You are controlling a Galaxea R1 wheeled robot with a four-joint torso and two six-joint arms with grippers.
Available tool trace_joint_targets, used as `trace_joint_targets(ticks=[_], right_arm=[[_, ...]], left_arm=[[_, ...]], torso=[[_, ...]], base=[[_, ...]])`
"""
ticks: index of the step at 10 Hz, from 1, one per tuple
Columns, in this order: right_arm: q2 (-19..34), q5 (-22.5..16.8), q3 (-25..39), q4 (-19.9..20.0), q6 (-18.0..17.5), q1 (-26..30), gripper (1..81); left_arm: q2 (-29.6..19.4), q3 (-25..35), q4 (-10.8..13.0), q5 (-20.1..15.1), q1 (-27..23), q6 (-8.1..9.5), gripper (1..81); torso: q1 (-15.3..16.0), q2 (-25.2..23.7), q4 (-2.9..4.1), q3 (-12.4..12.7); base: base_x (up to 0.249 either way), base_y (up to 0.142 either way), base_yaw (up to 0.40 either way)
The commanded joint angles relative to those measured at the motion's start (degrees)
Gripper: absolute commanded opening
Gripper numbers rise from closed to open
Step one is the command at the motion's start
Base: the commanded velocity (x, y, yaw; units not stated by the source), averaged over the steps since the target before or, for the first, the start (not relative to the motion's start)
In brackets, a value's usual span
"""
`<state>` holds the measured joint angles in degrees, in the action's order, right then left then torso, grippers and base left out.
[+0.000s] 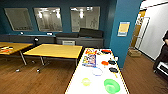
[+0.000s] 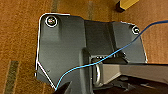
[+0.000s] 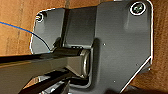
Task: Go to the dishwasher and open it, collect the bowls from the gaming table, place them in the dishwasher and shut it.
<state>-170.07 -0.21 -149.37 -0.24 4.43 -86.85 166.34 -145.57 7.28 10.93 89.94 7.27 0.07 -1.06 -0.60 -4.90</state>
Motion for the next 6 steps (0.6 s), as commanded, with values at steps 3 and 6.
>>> trace_joint_targets(ticks=[3, 6], right_arm=[[0.1, -3.3, 0.2, -0.4, -0.2, 2.7, 81.1], [0.1, -3.3, 0.2, -0.4, -0.2, 2.9, 81.1]], left_arm=[[-0.5, 0.3, 0.3, -2.8, -1.7, -0.32, 81.1], [-0.5, 0.3, 0.0, -2.7, -1.7, -0.32, 81.1]], torso=[[0.0, 0.0, 0.0, 0.0], [0.0, 0.0, 0.0, 0.0]], base=[[0.0, 0.0, -0.217], [0.0, 0.0, 0.0]])
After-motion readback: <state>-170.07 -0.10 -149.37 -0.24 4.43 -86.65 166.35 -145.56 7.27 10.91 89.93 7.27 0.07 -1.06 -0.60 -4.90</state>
